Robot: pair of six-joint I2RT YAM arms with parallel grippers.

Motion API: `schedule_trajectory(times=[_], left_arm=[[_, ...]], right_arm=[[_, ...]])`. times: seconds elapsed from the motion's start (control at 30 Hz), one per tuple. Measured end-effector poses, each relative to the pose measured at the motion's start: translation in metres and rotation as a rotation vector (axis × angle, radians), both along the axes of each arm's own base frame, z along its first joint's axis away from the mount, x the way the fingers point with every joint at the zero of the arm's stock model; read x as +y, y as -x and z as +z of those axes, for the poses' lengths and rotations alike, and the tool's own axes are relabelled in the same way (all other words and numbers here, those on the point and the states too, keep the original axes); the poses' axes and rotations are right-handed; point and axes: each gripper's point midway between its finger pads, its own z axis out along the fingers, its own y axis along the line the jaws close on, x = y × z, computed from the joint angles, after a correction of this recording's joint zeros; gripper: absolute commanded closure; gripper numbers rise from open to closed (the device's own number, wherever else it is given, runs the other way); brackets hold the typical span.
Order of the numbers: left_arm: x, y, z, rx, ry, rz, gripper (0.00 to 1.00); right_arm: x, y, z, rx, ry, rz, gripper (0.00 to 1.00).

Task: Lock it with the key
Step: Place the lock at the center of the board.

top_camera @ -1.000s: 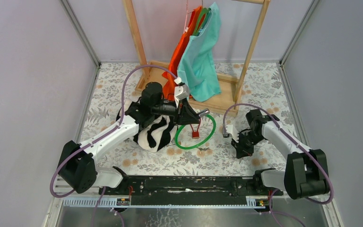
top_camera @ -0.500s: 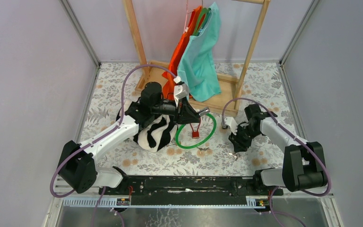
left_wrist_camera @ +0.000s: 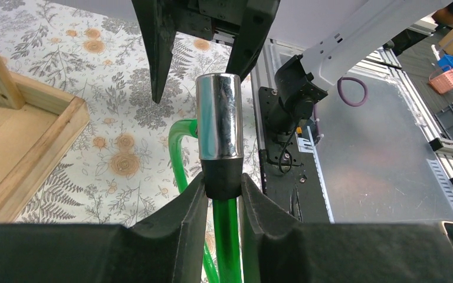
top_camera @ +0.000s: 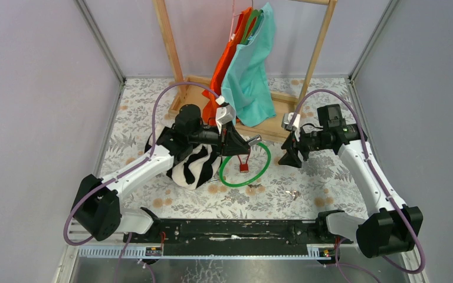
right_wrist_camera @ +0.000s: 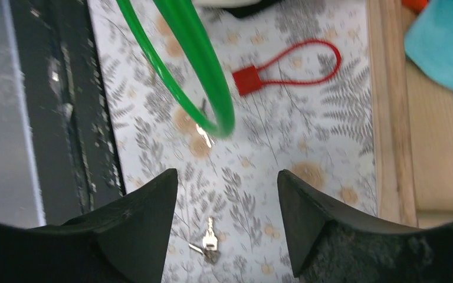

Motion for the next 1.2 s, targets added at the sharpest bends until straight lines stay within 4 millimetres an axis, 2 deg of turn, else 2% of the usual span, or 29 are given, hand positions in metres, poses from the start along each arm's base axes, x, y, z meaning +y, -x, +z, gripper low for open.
schedule_trajectory(times=[0.17, 0.33, 0.4, 0.53, 0.63, 0.67, 0.9, 0.93, 1.1, 1.2], left_arm=[[-0.001, 0.004, 0.001, 0.022, 0.023, -0.023, 1.00], [-0.002, 0.006, 0.002, 0.039, 0.037, -0.036, 1.00], [-0.003, 0.007, 0.003, 0.041, 0.044, -0.041, 1.00], [-0.003, 0.008, 0.004, 0.044, 0.053, -0.050, 1.00], [-0.003, 0.007, 0.003, 0.048, 0.054, -0.041, 1.00], [-0.002, 0.006, 0.002, 0.056, 0.052, -0.036, 1.00], [-0.002, 0.005, -0.001, 0.066, 0.048, -0.033, 1.00], [-0.002, 0.006, 0.000, 0.062, 0.051, -0.035, 0.98], [-0.005, 0.009, 0.003, 0.047, 0.062, -0.047, 0.61], [-0.005, 0.007, 0.003, 0.045, 0.063, -0.034, 0.45]], right_arm=[[0.024, 0.008, 0.020, 0.065, -0.105, 0.040, 0.31], [0.054, 0.016, 0.021, 0.097, -0.121, 0.115, 0.33], [0.064, 0.018, 0.021, 0.099, -0.123, 0.135, 0.43], [0.073, 0.016, 0.018, 0.109, -0.123, 0.146, 0.79], [0.073, 0.014, 0.015, 0.103, -0.113, 0.148, 0.97], [0.073, 0.014, 0.014, 0.098, -0.106, 0.145, 1.00], [0.067, 0.012, 0.015, 0.036, -0.067, 0.136, 1.00], [0.066, 0.013, 0.017, 0.028, -0.065, 0.136, 1.00], [0.058, 0.016, 0.022, -0.006, -0.042, 0.114, 1.00], [0.048, 0.014, 0.017, 0.012, -0.013, 0.071, 1.00]])
